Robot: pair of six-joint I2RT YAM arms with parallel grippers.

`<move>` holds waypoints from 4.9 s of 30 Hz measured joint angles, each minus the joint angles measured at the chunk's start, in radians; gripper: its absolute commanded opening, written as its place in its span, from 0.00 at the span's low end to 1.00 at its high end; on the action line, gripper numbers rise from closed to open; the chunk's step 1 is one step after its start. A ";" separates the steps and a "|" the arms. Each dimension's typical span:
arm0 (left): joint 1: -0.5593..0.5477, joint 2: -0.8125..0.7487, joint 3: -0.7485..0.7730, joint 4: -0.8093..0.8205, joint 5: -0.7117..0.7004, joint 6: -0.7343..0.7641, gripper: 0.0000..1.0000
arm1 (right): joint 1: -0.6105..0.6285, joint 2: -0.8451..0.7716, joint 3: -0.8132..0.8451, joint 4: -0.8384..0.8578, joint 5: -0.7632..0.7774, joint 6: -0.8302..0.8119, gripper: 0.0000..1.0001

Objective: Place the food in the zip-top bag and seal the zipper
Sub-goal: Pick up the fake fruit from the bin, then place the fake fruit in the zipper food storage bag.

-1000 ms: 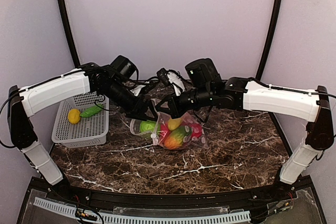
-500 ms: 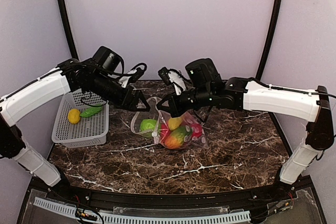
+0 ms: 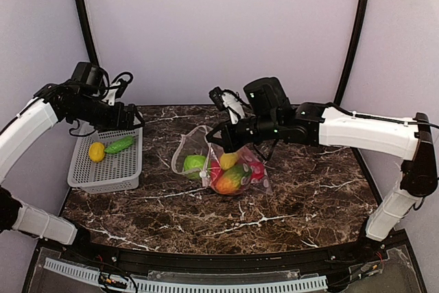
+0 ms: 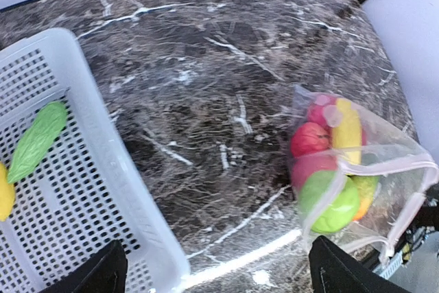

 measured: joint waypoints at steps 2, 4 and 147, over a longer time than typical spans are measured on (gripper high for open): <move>0.084 0.001 -0.037 0.004 -0.009 0.020 0.93 | 0.000 -0.001 -0.002 0.003 0.002 0.000 0.00; 0.172 0.007 -0.075 0.017 -0.021 0.035 0.93 | 0.000 -0.004 -0.005 0.003 0.003 0.000 0.00; -0.389 0.211 -0.180 0.585 0.138 -0.243 0.84 | -0.001 -0.032 -0.018 0.006 -0.027 0.038 0.00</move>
